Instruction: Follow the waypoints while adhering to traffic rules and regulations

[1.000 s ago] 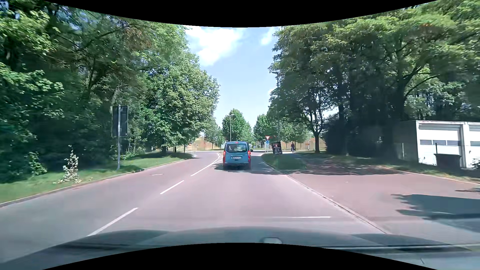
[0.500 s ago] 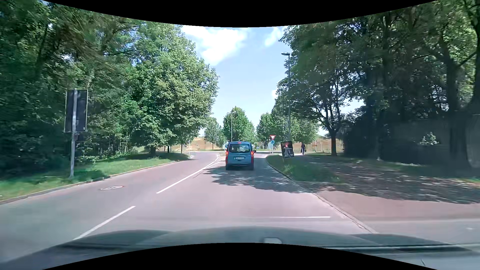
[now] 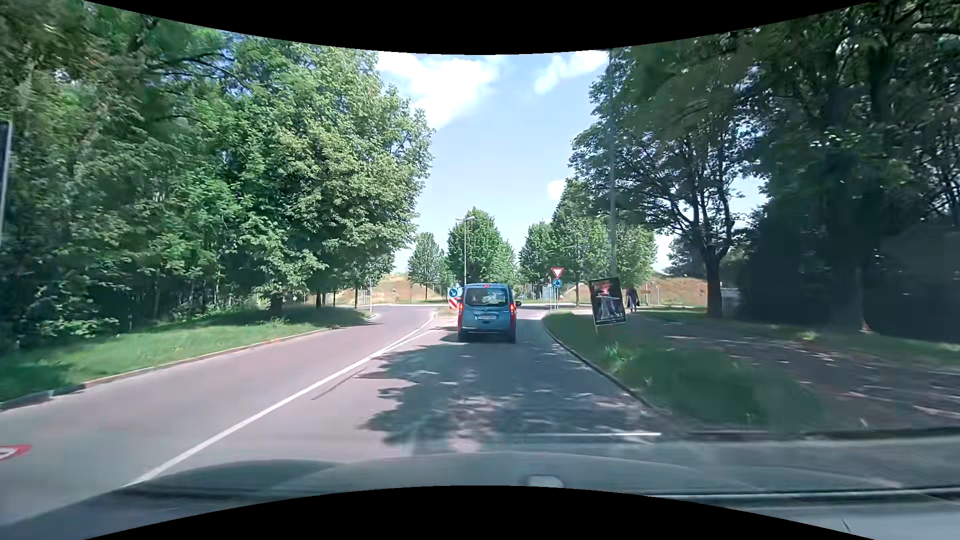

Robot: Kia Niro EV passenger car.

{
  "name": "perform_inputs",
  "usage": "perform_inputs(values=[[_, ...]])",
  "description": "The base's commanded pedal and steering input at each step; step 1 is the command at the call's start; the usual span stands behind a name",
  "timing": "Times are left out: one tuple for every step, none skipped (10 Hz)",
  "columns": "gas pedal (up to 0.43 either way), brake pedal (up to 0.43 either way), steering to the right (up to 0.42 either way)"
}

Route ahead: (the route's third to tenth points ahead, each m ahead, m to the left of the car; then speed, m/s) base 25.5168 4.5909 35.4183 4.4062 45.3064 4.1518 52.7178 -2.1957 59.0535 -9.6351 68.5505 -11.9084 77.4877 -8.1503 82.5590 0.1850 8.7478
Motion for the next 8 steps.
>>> perform_inputs(values=[[0.059,0.000,-0.014],[0.047,0.000,-0.013],[0.047,0.000,-0.013],[0.047,0.000,-0.012],[0.039,0.000,-0.012],[0.039,0.000,-0.012],[0.028,0.000,-0.011],[0.028,0.000,-0.007]])
